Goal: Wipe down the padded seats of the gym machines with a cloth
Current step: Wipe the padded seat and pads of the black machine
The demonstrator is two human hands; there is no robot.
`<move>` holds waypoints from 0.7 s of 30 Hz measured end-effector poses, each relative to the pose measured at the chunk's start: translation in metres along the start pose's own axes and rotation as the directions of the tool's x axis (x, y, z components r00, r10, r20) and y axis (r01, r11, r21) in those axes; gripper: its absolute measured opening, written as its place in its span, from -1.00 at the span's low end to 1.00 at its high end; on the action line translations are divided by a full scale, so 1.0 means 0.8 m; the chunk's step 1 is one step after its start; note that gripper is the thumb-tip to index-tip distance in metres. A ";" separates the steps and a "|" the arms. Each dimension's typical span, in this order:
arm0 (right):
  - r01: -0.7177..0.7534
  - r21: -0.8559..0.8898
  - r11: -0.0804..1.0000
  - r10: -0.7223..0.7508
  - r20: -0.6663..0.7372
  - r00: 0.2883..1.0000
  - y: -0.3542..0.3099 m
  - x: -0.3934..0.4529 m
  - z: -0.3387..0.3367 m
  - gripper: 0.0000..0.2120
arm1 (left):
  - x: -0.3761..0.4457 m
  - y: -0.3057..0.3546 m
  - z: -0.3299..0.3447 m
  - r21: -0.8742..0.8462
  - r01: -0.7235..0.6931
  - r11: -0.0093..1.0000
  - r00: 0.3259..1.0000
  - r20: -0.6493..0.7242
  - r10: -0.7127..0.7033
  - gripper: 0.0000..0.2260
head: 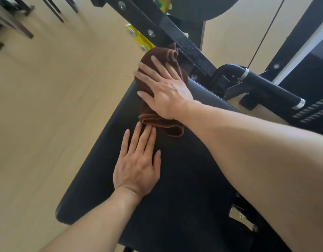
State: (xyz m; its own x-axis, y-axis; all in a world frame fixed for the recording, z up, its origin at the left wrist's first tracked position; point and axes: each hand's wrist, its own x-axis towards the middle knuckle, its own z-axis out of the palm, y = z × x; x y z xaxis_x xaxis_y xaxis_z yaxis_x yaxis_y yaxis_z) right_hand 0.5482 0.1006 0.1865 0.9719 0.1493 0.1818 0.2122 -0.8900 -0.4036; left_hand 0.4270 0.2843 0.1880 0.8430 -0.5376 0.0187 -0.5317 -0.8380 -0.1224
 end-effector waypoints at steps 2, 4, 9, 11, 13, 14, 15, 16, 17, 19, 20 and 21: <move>-0.103 0.022 0.994 0.104 -0.040 0.994 -0.008 -0.007 0.003 -0.45 | 0.000 0.000 0.001 0.001 0.000 1.000 1.000 -0.015 0.000 -0.48; -0.173 0.056 0.983 0.176 -0.041 0.984 -0.017 -0.019 0.004 -0.45 | 0.000 0.000 0.001 -0.009 -0.001 1.000 1.000 -0.025 0.001 -0.48; -0.155 0.076 0.985 0.156 -0.004 0.988 -0.016 -0.058 0.006 -0.50 | 0.001 -0.001 0.003 -0.043 -0.016 0.999 0.999 -0.044 0.014 -0.51; -0.180 0.094 0.979 0.184 -0.033 0.982 -0.018 -0.079 0.013 -0.52 | -0.001 -0.003 0.004 -0.046 -0.020 0.999 0.998 -0.053 0.017 -0.51; -0.267 0.118 0.956 0.277 -0.078 0.958 -0.024 -0.106 0.020 -0.53 | -0.002 -0.004 0.006 -0.052 -0.024 0.998 0.997 -0.069 0.020 -0.49; -0.320 0.129 0.938 0.333 -0.095 0.938 -0.028 -0.121 0.024 -0.53 | -0.002 -0.005 0.007 -0.051 -0.023 0.998 0.997 -0.075 0.019 -0.48; -0.375 0.140 0.916 0.390 -0.100 0.916 -0.034 -0.137 0.027 -0.53 | -0.003 -0.005 0.008 -0.045 -0.019 0.999 0.997 -0.080 0.016 -0.46; -0.432 0.154 0.889 0.448 -0.093 0.889 -0.041 -0.153 0.030 -0.52 | -0.003 -0.006 0.009 -0.041 -0.018 0.999 0.996 -0.084 0.014 -0.45; -0.489 0.174 0.855 0.508 -0.083 0.857 -0.050 -0.170 0.034 -0.52 | -0.004 -0.007 0.010 -0.039 -0.019 0.999 0.996 -0.087 0.015 -0.45; -0.595 0.214 0.775 0.621 -0.083 0.779 -0.075 -0.208 0.040 -0.50 | -0.003 -0.007 0.012 -0.040 -0.023 0.999 0.996 -0.089 0.019 -0.45; -0.638 0.224 0.737 0.667 -0.088 0.740 -0.089 -0.227 0.043 -0.50 | -0.004 -0.008 0.012 -0.038 -0.023 0.999 0.996 -0.089 0.019 -0.45; -0.672 0.223 0.706 0.701 -0.087 0.707 -0.103 -0.243 0.047 -0.49 | -0.004 -0.008 0.012 -0.036 -0.020 0.999 0.996 -0.088 0.017 -0.45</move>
State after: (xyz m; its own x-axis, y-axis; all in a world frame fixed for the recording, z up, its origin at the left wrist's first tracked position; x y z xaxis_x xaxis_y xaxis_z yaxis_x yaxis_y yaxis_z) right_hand 0.3459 0.1609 0.1507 0.8276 -0.5561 -0.0763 -0.4809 -0.6324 -0.6072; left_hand 0.4281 0.2923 0.1788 0.8234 -0.5579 0.1036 -0.5513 -0.8298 -0.0868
